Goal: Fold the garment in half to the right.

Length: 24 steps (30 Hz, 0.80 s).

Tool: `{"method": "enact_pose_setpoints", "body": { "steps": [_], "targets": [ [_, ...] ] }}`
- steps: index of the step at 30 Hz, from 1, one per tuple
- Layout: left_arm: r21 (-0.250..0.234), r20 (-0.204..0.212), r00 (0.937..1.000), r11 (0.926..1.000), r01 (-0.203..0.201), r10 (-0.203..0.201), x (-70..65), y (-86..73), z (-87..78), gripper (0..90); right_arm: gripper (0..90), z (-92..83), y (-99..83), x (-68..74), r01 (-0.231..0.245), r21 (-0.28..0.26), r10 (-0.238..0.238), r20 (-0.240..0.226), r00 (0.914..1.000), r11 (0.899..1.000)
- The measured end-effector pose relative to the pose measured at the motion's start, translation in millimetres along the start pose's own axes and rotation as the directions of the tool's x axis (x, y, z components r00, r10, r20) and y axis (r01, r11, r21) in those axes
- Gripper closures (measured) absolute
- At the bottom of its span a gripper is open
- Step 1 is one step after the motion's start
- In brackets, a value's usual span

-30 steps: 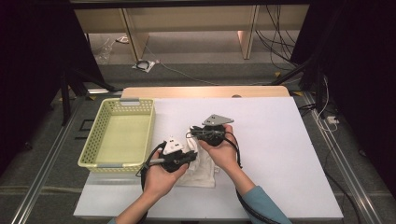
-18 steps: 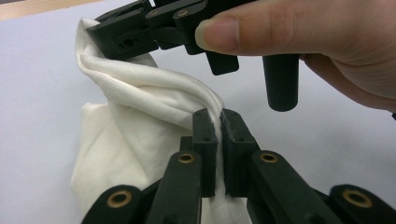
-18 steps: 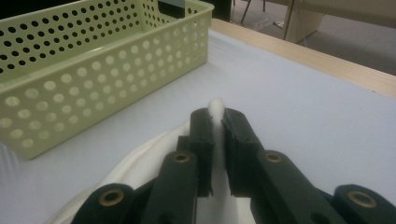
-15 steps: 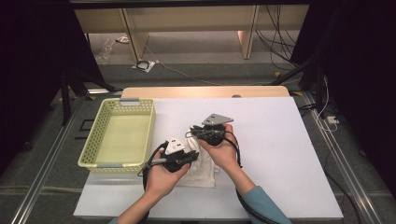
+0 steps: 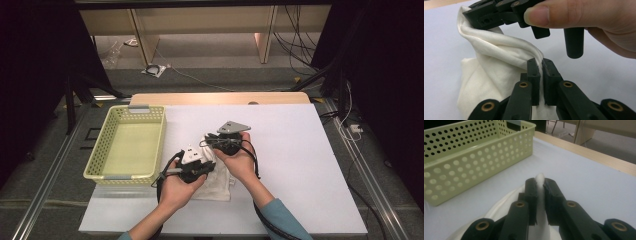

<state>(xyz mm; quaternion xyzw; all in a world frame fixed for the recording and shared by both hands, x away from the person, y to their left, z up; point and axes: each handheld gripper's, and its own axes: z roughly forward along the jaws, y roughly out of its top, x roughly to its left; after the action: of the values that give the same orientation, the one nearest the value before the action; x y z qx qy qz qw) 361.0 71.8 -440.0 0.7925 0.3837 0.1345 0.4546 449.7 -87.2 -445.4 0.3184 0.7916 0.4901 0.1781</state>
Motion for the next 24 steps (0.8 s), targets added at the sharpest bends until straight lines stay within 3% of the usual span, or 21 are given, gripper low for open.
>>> {"method": "enact_pose_setpoints", "body": {
  "steps": [10, 18, 24],
  "targets": [
    [0.032, 0.008, 0.9999, 0.9994, -0.014, 0.014, -8.0, 0.1, 15.0, 84.4, 79.2, -9.1, -4.2, -8.7, -0.020, 0.060, 0.017, 0.044, 0.9989, 0.998],
    [0.052, 0.021, 0.9990, 0.9979, -0.039, 0.038, -12.4, -3.7, 23.4, 83.5, 77.2, -20.6, -1.9, -15.1, -0.055, 0.146, 0.042, 0.092, 0.9949, 0.988],
    [0.053, 0.031, 0.9979, 0.9969, -0.058, 0.056, -13.1, -4.7, 24.7, 81.9, 78.2, -34.9, 7.3, -18.7, -0.064, 0.173, 0.036, 0.162, 0.9861, 0.983]
  ]
}}
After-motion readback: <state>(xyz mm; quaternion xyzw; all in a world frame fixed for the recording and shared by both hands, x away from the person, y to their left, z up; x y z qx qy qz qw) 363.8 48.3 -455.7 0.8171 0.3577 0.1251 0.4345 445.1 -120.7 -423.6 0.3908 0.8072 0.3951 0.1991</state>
